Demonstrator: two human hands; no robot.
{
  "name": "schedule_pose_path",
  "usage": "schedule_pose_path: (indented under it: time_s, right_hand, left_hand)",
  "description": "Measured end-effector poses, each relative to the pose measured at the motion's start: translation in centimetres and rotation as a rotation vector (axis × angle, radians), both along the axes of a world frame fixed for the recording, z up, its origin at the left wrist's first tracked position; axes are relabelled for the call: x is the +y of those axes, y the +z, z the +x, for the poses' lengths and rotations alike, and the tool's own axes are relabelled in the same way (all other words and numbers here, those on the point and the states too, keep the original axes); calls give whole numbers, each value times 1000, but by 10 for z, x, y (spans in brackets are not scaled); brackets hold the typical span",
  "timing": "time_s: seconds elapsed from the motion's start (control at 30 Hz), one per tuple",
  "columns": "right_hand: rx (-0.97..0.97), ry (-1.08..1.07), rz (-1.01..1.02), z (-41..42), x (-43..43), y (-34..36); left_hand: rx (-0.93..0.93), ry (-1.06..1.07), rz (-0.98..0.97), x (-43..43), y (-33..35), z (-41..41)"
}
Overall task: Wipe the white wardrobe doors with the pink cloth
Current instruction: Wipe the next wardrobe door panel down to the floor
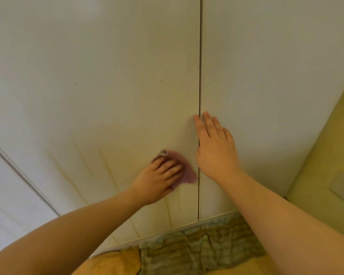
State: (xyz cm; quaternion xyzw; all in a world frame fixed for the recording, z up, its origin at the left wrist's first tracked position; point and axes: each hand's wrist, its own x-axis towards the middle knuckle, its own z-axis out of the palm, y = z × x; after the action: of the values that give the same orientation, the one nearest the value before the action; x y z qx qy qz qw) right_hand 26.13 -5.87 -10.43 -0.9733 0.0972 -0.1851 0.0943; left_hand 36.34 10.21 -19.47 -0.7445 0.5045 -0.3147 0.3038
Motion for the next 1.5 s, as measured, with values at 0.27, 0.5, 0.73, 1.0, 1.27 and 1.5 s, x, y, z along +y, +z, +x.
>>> schedule_pose_path:
  time_s: [0.27,0.5,0.73,1.0,1.27,1.5]
  right_hand:
    - [29,-16,-8,1,2,-3]
    - [5,-23,-84,0,8,-2]
    - [-131,137,-296,6,39,-24]
    - [-226,203,-300,27,105,-15]
    - [-211,193,-298,25,116,-8]
    - [-101,178,-176,33,129,11]
  left_hand:
    - [-81,-9,-213,101,38,16]
    - [-38,10,-145,43,31,8]
    - [-96,133,-262,193,45,16]
    - [-1,127,-291,130,40,16]
    - [-31,188,-352,212,64,19]
    - [33,163,-281,183,48,19]
